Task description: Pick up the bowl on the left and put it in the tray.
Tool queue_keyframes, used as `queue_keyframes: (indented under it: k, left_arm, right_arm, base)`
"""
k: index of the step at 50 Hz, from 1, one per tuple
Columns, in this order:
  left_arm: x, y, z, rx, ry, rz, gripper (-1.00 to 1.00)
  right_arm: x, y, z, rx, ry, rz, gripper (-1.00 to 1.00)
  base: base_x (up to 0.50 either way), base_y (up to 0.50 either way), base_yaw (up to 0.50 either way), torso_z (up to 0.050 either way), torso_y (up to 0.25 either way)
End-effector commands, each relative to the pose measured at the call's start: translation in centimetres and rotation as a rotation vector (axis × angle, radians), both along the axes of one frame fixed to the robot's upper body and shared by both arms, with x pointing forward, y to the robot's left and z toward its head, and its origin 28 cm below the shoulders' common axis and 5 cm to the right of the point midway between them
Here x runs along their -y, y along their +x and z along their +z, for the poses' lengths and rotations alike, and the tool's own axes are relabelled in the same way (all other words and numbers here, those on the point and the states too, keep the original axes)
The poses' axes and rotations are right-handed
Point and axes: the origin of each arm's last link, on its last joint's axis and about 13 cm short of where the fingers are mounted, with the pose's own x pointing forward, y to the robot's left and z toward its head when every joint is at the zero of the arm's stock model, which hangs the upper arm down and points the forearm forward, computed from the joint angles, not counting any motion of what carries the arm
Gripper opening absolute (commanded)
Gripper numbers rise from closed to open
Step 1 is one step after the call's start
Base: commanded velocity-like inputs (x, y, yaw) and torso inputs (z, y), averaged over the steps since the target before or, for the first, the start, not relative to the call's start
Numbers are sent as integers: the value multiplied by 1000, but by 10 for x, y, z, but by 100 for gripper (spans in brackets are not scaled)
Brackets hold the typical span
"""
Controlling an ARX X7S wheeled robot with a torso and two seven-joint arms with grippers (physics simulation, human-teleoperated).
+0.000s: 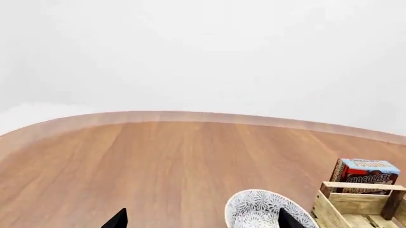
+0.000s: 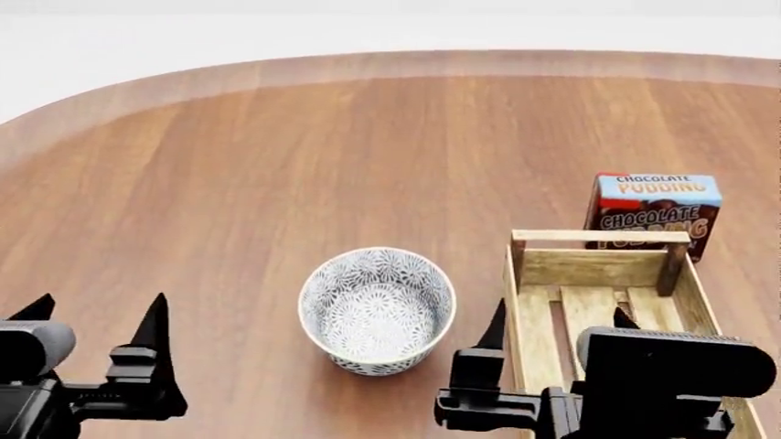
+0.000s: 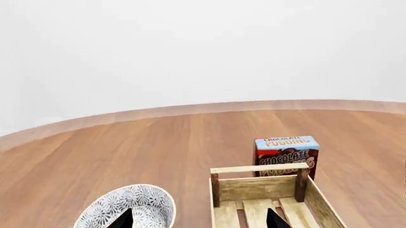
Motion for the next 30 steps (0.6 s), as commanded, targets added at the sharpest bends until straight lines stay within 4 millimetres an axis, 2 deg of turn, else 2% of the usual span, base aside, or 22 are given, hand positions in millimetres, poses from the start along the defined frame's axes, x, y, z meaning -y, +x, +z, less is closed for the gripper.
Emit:
queue_keyframes:
  k: [1,30]
  left_arm:
    - [0,-10,35,19,-59,-129,100]
    - [-2,-10,36,-45,-71,-140,100]
  right_arm:
    - [5,-13,41,56,-39,19,100]
    - [5,-14,42,45,-43,46,100]
  base:
    - [0,0,0,50,0]
    - [0,0,0,50,0]
